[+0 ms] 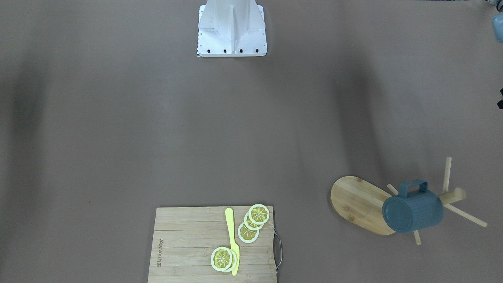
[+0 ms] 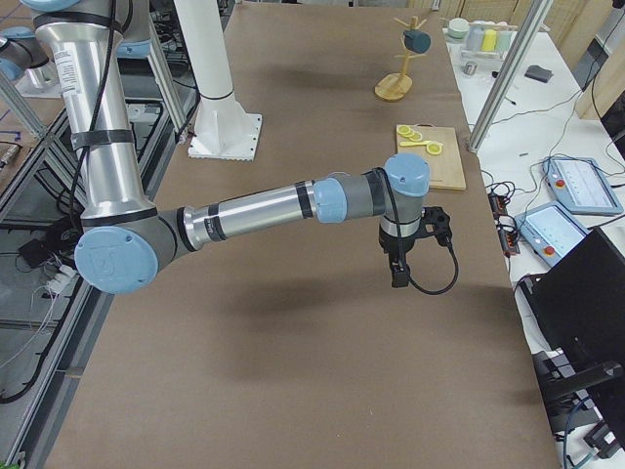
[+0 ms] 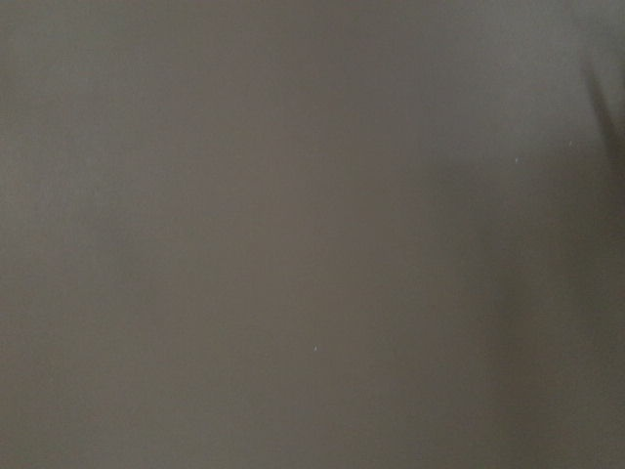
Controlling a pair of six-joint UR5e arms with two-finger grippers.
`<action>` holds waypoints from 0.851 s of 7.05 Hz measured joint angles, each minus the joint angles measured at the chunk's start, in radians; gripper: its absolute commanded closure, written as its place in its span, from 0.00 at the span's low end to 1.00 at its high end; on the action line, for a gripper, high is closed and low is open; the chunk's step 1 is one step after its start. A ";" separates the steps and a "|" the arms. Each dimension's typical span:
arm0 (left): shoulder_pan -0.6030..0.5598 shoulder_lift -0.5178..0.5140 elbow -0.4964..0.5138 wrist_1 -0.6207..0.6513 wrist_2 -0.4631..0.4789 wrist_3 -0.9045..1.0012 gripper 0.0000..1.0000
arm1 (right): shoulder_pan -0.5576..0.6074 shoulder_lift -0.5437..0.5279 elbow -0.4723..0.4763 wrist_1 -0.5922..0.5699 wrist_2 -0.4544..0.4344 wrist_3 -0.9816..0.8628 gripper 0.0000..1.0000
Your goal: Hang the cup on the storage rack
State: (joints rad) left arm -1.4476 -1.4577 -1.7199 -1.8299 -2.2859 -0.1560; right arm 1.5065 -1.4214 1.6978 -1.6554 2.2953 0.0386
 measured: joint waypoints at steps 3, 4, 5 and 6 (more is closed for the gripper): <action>0.004 -0.006 -0.009 0.044 -0.009 0.004 0.01 | 0.002 -0.061 -0.002 -0.001 0.026 -0.001 0.00; 0.004 -0.006 -0.010 0.046 -0.009 0.003 0.01 | 0.006 -0.080 -0.004 -0.007 0.026 -0.002 0.00; 0.004 -0.006 -0.011 0.047 -0.009 0.003 0.01 | 0.013 -0.089 -0.002 -0.020 0.025 -0.003 0.00; 0.004 -0.006 -0.012 0.046 -0.010 0.004 0.01 | 0.021 -0.094 0.000 -0.033 0.023 -0.006 0.00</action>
State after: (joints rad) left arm -1.4435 -1.4635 -1.7317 -1.7836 -2.2958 -0.1524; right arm 1.5280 -1.5155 1.6973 -1.6879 2.3178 0.0328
